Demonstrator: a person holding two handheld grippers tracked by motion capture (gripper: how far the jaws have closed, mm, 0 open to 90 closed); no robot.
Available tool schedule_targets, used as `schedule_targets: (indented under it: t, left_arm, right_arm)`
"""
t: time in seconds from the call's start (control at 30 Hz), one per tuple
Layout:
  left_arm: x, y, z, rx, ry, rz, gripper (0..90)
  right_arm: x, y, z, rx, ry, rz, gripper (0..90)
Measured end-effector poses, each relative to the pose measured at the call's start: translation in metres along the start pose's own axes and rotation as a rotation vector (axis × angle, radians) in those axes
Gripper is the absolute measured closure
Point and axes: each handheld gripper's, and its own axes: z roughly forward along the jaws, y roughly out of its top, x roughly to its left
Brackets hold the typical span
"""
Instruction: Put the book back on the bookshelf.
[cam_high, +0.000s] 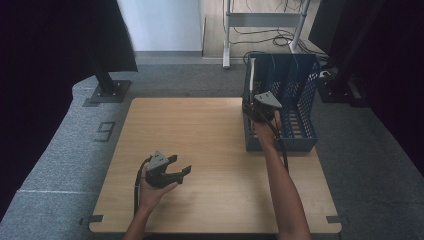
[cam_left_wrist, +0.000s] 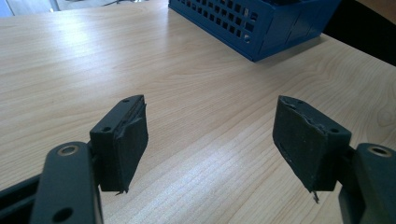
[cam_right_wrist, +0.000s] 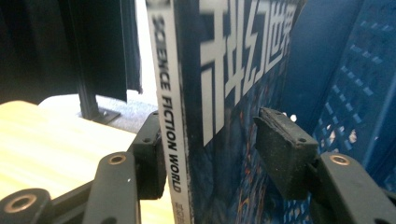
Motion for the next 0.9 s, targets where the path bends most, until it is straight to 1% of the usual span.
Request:
schedule_targets:
  t: [0.17,0.23,0.27,0.33,0.43,0.7,0.77,0.9]
  left_arm:
    - [-0.001,0.0,0.0,0.002,-0.002,0.003,26.7]
    - [-0.002,0.0,0.0,0.002,-0.003,0.004,26.7]
    - [-0.002,0.0,0.001,0.002,-0.003,0.004,26.7]
    - [-0.002,0.0,0.001,0.002,-0.003,0.004,26.7]
    - [-0.001,0.0,0.001,0.003,-0.003,0.003,26.6]
    - [-0.002,0.001,-0.001,-0.002,-0.001,0.003,26.6]
    - [-0.002,0.001,-0.001,0.0,-0.001,0.003,26.6]
    - [-0.002,0.001,0.0,0.001,0.0,0.004,26.6]
  right_arm:
    - [-0.002,0.0,-0.006,-0.016,-0.013,0.011,41.8]
    - [-0.003,0.0,-0.008,-0.017,-0.006,0.021,41.3]
    - [-0.003,0.001,-0.01,-0.019,-0.002,0.035,41.2]
    - [-0.004,0.001,-0.013,-0.026,0.009,0.042,41.3]
    - [-0.003,0.002,-0.017,-0.034,0.02,0.043,41.3]
    - [-0.001,0.004,-0.026,-0.015,0.057,0.035,39.5]
    - [-0.001,0.004,-0.03,-0.033,0.065,0.033,39.9]
    - [0.001,0.002,-0.036,-0.035,0.082,0.031,39.8]
